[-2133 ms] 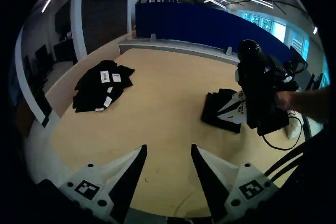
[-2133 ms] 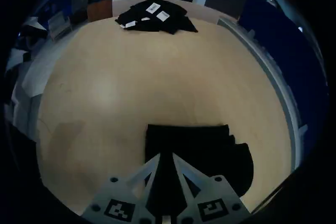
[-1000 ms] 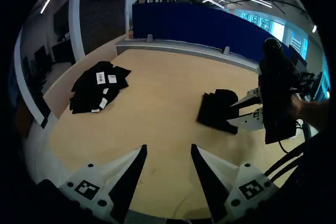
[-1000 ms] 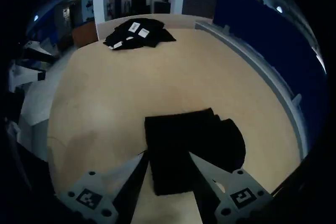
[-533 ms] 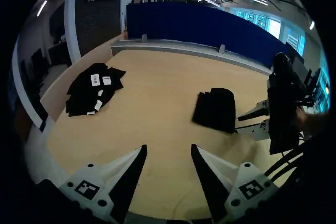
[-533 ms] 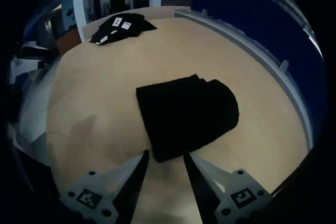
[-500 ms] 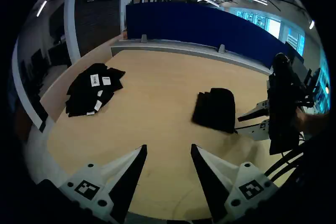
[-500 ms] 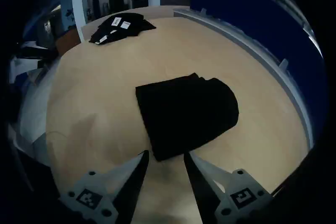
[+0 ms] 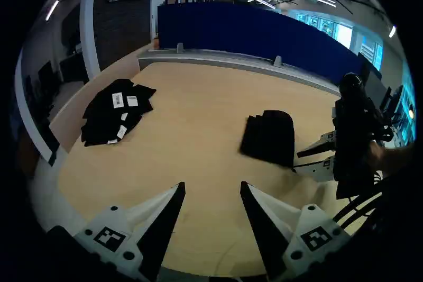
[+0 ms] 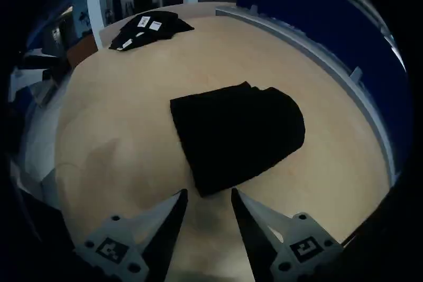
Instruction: Fold towel
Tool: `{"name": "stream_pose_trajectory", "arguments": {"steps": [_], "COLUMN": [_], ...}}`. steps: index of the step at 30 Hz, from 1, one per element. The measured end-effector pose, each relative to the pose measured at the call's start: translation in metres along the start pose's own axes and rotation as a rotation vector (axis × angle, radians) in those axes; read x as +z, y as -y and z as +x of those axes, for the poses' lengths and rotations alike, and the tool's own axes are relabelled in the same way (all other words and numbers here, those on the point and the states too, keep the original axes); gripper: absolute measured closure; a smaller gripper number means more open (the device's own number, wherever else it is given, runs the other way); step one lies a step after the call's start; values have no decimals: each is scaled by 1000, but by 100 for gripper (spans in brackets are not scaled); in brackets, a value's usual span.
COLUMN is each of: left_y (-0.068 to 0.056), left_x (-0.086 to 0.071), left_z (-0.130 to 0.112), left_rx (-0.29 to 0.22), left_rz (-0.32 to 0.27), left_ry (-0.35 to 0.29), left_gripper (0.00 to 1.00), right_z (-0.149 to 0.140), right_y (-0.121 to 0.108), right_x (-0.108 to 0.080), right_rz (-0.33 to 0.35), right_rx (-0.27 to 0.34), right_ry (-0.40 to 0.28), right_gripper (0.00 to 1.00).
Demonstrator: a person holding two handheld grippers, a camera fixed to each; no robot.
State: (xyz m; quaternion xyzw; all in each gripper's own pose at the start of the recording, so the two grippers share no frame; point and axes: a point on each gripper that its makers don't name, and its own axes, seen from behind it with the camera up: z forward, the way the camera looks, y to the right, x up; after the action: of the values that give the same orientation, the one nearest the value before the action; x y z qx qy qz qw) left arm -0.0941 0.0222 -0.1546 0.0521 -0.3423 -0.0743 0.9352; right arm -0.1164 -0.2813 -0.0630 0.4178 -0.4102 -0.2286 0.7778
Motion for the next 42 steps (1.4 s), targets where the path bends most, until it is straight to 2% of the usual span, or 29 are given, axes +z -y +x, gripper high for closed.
{"name": "stream_pose_trajectory", "arguments": {"steps": [4,9,15,21,23,27,33,42], "left_y": [1,2,4,2,1,0,0,-2], "left_x": [0,0,1,4,4,3,2,0], "left_z": [-4,-7,-8,-6,-6,-6,-7,-5], "left_rx": [-7,-11,-16,-17,-15,-10,-9,-4], "left_rz": [1,2,3,-1,-2,-2,-1,-5], "left_ry": [4,7,8,9,8,8,9,7], "left_gripper": [24,23,23,24,23,23,23,23], "right_z": [-4,-6,-5,-1,0,0,1,12], "right_y": [3,3,2,1,1,0,-1,-6], "right_x": [5,11,15,19,20,21,21,11], "right_rz": [-4,-15,-21,-53,-63,-73,-60,-69], "right_rx": [23,55,104,161,176,196,221,165], "right_ry": [3,5,3,-2,-7,-15,-27,-47], "right_gripper": [38,54,65,70,75,91,95,96]}}
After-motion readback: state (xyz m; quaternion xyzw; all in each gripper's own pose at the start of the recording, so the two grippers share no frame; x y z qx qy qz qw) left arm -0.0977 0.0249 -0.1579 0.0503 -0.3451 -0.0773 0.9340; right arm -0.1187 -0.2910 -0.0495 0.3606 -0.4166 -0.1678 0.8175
